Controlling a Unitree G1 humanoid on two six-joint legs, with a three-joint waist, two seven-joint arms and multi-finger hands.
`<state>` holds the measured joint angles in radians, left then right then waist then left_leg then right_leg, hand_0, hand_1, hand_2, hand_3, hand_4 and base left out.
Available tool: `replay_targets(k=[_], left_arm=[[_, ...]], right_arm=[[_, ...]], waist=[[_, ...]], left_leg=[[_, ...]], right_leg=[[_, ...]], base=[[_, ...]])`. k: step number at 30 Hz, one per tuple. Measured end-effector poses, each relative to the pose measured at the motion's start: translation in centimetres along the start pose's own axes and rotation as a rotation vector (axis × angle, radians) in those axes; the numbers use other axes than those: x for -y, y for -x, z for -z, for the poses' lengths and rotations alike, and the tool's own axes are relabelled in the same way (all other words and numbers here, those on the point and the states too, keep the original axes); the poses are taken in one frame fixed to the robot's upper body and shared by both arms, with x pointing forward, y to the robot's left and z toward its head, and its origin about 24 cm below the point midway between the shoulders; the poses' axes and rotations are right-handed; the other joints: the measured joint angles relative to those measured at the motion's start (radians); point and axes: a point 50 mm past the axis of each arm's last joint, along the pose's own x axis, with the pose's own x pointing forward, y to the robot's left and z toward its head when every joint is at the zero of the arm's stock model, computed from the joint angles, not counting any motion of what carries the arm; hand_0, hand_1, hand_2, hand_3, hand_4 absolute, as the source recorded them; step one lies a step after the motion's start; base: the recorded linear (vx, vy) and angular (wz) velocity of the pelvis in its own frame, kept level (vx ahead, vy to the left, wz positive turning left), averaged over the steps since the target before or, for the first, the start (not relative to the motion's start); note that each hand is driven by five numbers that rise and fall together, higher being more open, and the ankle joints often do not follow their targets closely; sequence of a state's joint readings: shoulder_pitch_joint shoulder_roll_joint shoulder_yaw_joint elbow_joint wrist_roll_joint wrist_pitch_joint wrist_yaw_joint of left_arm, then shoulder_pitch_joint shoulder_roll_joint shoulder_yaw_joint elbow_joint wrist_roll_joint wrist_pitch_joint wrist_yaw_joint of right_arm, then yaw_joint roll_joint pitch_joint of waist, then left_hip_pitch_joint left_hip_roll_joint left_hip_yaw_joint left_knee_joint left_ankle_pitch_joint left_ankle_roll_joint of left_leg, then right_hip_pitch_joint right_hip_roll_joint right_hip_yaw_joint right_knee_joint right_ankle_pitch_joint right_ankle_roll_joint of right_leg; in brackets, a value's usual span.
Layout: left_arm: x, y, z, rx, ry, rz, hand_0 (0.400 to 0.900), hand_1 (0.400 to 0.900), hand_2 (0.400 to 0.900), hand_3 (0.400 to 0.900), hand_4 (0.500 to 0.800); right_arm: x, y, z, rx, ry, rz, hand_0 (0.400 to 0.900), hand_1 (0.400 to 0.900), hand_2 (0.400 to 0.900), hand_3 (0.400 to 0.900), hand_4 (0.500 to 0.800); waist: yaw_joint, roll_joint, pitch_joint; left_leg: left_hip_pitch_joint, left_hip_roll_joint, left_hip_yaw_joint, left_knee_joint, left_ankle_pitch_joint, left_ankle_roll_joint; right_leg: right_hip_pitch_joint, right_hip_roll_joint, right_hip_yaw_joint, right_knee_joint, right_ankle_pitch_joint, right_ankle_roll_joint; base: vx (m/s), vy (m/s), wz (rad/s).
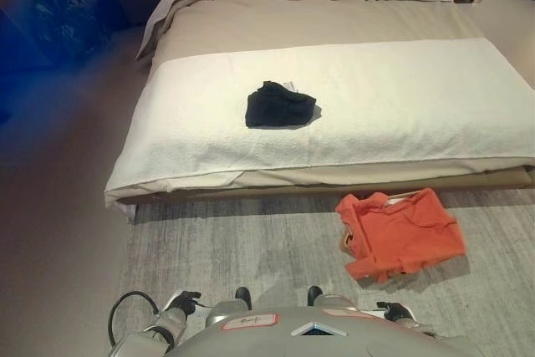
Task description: Put the clothes on the bed into the basket.
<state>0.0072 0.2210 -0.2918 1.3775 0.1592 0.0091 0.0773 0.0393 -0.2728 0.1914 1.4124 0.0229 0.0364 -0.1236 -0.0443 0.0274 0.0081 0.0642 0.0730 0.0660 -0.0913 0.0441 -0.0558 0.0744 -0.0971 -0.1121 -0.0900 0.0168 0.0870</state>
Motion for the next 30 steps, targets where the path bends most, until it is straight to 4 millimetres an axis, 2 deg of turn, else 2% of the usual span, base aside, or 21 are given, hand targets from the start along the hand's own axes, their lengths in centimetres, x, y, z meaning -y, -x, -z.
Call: replay_targets(k=[30], left_arm=[[-0.05, -0.01, -0.05, 0.003, 0.001, -0.001, 0.9, 0.9, 0.9, 0.9, 0.8]], right_arm=[[-0.01, 0.0, -0.08, 0.005, 0.001, -0.001, 0.9, 0.9, 0.9, 0.9, 0.8]], waist=[[0.0, 0.0, 0.0]], left_leg=[[-0.006, 0.0, -0.003, 0.004, 0.0, 0.0]], right_leg=[[-0.005, 0.0, -0.003, -0.001, 0.003, -0.004]], base=[[0.0, -0.001, 0.0]])
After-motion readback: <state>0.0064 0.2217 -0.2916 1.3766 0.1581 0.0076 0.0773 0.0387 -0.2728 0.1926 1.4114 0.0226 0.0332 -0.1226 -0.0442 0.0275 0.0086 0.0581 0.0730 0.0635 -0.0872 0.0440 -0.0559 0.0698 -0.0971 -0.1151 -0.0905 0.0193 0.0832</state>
